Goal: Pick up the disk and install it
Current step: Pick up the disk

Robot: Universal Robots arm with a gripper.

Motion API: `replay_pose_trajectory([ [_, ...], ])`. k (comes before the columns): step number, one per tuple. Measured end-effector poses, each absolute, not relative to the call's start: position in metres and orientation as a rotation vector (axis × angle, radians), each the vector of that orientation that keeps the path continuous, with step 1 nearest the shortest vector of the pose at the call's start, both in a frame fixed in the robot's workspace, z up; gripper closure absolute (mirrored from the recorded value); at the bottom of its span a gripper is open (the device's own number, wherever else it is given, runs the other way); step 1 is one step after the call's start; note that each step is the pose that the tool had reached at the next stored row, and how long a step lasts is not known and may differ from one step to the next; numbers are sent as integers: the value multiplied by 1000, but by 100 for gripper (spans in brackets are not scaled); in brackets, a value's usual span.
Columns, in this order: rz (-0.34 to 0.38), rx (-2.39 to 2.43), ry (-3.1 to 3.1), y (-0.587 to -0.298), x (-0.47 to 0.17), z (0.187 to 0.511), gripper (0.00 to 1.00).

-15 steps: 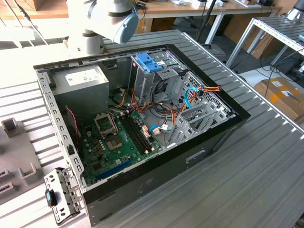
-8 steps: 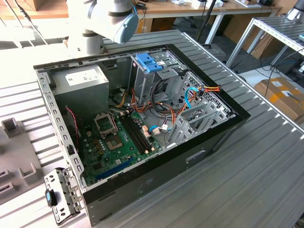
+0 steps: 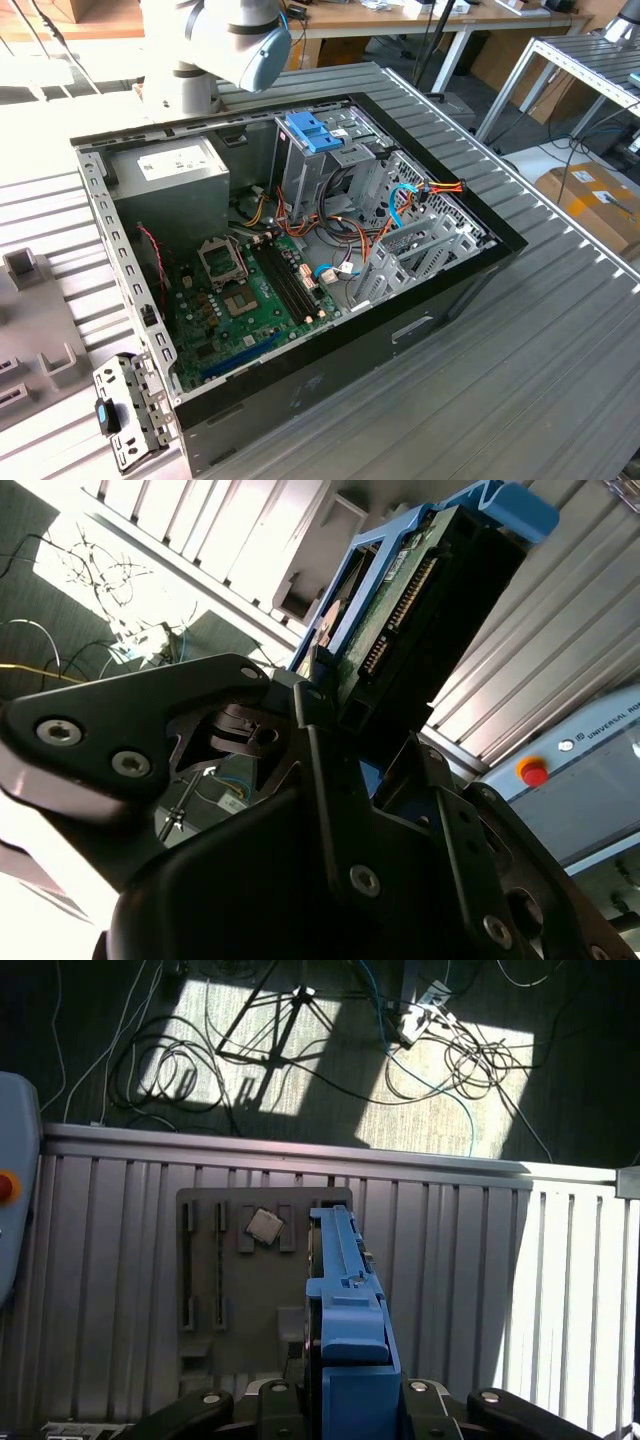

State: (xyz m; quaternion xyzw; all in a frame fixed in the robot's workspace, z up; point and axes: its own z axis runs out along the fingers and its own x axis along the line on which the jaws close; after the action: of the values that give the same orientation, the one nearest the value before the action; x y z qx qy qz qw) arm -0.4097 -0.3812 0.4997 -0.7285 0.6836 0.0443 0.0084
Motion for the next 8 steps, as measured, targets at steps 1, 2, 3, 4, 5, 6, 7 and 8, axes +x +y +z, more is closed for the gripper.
replay_pose_trajectory([
  [1,138,-2276,2136,-381,-409,500,63],
  [2,138,-2276,2136,-381,-409,500,63],
  [3,138,-2276,2136,-382,-408,500,63],
  [4,138,-2276,2136,-382,-407,500,63],
  [5,138,-2276,2136,-382,-407,500,63],
  [6,138,-2276,2136,-382,-406,500,63],
  [7,138,-2276,2136,-382,-405,500,63],
  [8,138,-2276,2136,-382,-405,500,63],
])
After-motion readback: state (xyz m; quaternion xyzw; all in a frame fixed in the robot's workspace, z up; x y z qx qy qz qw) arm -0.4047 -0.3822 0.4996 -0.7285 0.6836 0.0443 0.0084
